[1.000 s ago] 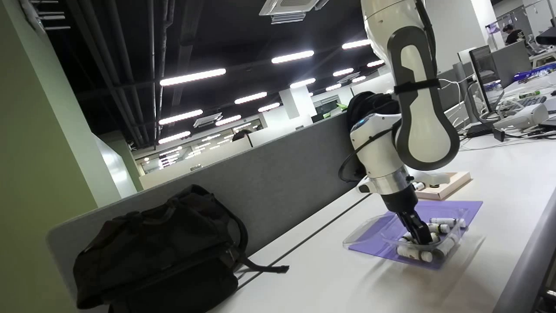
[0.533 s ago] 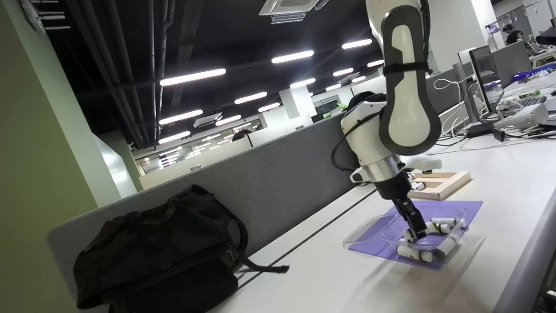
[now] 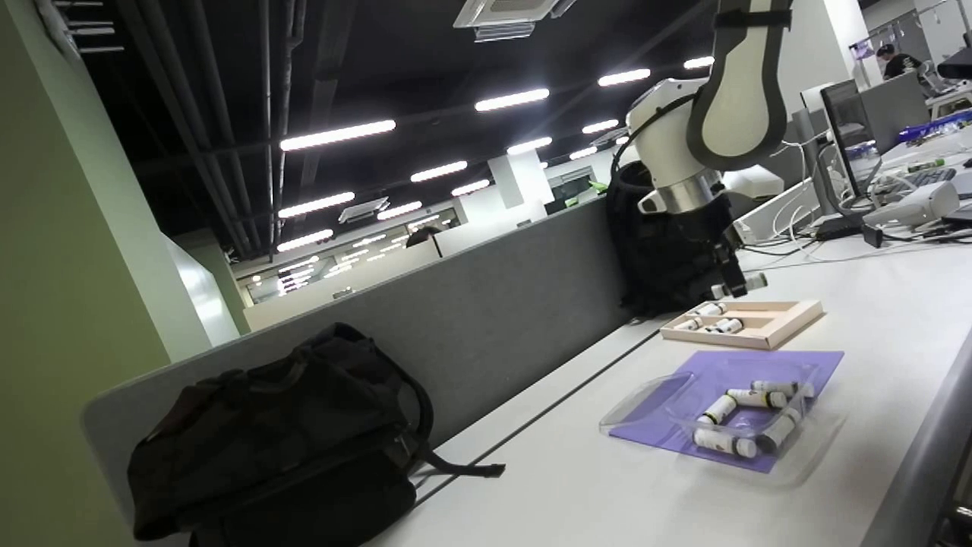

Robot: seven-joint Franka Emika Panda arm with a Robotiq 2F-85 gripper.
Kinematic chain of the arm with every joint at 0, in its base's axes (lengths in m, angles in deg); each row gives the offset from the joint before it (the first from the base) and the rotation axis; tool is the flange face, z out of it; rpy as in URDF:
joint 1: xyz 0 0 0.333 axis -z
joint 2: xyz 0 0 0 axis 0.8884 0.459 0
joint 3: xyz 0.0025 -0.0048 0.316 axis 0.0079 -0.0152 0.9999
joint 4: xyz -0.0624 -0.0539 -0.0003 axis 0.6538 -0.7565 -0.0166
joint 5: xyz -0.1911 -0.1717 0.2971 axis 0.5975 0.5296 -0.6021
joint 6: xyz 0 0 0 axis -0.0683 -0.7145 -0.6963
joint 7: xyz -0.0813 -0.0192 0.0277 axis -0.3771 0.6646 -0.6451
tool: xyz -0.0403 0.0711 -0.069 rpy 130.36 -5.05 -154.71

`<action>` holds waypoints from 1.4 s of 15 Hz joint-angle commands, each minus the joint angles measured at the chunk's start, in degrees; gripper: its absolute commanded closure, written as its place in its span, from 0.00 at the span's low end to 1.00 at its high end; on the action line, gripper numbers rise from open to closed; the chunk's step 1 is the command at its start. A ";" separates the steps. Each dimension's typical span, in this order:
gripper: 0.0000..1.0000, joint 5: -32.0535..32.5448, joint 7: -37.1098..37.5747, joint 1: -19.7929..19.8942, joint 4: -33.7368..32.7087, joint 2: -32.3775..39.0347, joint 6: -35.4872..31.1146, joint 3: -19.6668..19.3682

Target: Pick up one small bottle from plastic container and place it on the table.

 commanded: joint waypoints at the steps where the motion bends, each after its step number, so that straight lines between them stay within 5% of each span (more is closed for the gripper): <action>1: 0.93 3.81 4.60 6.38 1.83 -0.78 -3.25 -4.39; 7: 0.93 0.92 5.30 9.97 -0.15 9.12 -14.06 -7.00; 16: 0.93 -9.01 2.51 3.22 -5.62 27.41 -22.85 -7.28; 17: 0.59 -9.92 2.28 2.86 -5.67 27.33 -22.74 -6.85; 18: 0.46 -10.50 2.25 1.96 -5.66 26.97 -22.54 -7.14; 21: 0.27 -11.11 1.71 0.20 -3.30 21.20 -21.54 -7.39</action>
